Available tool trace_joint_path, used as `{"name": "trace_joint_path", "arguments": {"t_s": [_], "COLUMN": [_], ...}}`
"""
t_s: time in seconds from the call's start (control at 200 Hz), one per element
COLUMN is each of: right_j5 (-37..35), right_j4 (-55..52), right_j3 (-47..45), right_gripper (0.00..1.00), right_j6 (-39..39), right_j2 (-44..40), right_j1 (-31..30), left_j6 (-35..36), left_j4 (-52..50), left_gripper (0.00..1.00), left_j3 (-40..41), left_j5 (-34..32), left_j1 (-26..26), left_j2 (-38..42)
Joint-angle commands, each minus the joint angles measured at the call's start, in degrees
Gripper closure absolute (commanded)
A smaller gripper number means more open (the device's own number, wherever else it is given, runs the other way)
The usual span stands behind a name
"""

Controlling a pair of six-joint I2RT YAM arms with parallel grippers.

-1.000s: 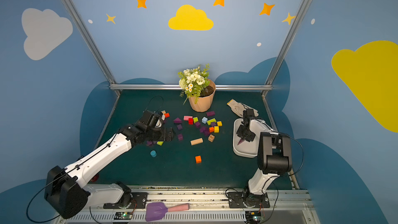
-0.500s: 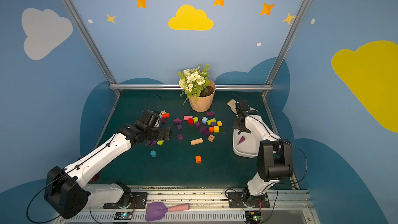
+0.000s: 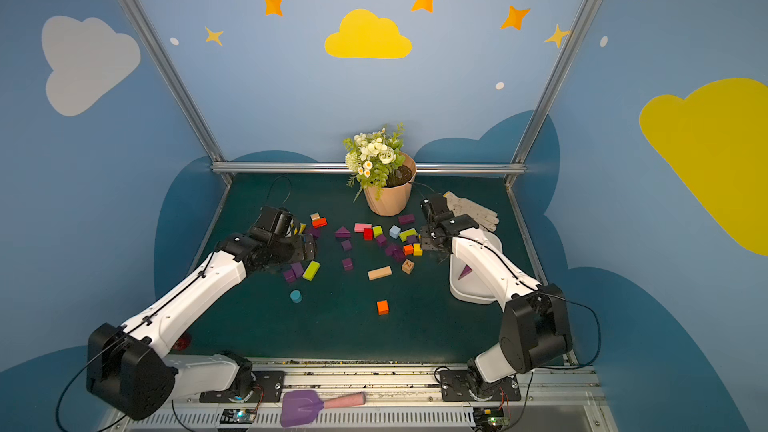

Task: Pick purple bricks into the storage bin
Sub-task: Place the building block in the storage box, then pick up the building block from the center of the board.

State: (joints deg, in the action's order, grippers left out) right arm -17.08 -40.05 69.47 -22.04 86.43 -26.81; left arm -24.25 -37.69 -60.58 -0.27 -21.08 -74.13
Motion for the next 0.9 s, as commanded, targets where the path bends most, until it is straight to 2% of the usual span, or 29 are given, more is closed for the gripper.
{"name": "trace_joint_path", "arguments": {"t_s": [0.0,0.16,0.446,0.891], "right_j5": [1.9,4.3,3.1,7.8], "right_j4": [1.7,3.0,2.1,2.3], "right_j3": [1.4,2.7,10.7,21.9], "right_gripper": [0.34,0.34,0.34,0.34], "right_j6": [0.1,-0.2,0.1,0.0], "right_j2": [0.4,4.1,14.7,27.3], "right_j1": [-4.2,-10.0,-19.9,-26.3], "left_j6": [-1.1,-1.8,-2.3,-4.5], "left_j4": [-0.9,0.2,0.0,0.4], "left_gripper": [0.0,0.0,0.0,0.0], "left_j3": [-0.9,-0.1,-0.2,0.4], "left_j5": [0.5,1.1,0.3,0.6], "left_j1": [1.9,4.0,6.8,14.1], "left_j2": [0.6,1.1,0.9,2.4]}}
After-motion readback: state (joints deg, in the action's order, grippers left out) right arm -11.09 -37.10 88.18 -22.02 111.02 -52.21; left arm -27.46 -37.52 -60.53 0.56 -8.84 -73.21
